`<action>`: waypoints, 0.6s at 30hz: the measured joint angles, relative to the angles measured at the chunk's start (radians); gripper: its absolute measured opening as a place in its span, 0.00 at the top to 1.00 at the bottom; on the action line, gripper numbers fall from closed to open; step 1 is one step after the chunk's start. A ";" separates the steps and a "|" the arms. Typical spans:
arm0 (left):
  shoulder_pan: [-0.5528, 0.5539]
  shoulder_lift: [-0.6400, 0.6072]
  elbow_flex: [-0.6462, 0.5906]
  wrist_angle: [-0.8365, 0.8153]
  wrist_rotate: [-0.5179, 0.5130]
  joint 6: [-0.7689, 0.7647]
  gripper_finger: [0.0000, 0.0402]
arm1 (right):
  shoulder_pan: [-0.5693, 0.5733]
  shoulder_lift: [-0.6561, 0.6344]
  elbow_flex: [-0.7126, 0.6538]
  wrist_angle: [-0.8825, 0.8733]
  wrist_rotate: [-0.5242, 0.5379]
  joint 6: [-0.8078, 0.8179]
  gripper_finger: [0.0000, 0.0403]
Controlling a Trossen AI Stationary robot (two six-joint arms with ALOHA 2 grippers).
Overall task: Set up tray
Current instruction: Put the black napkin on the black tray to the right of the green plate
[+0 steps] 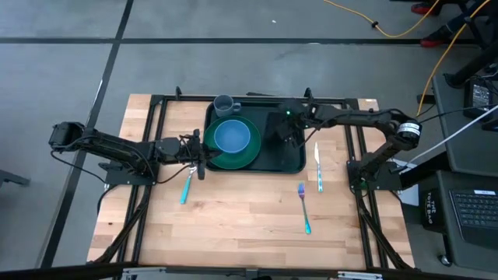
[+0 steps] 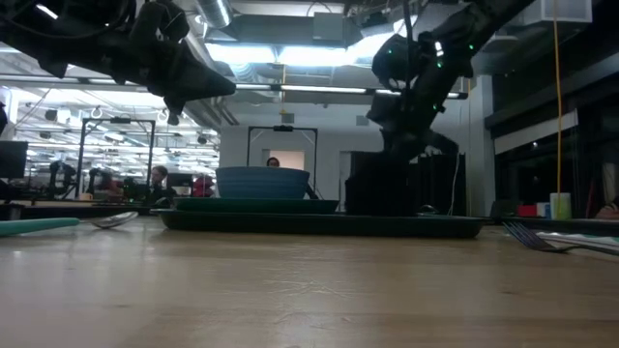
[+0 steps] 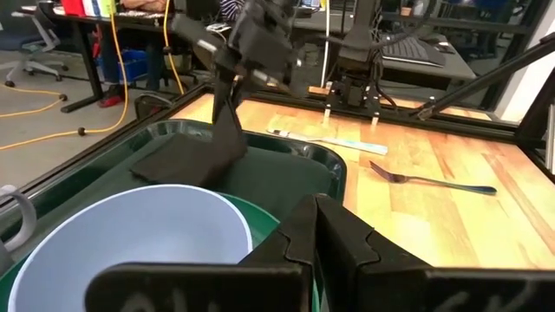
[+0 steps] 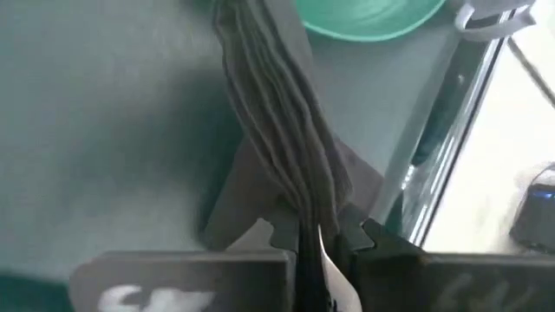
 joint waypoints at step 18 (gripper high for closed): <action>0.000 0.000 0.000 0.000 0.000 -0.016 0.99 | 0.085 0.000 -0.120 0.046 0.000 0.028 0.95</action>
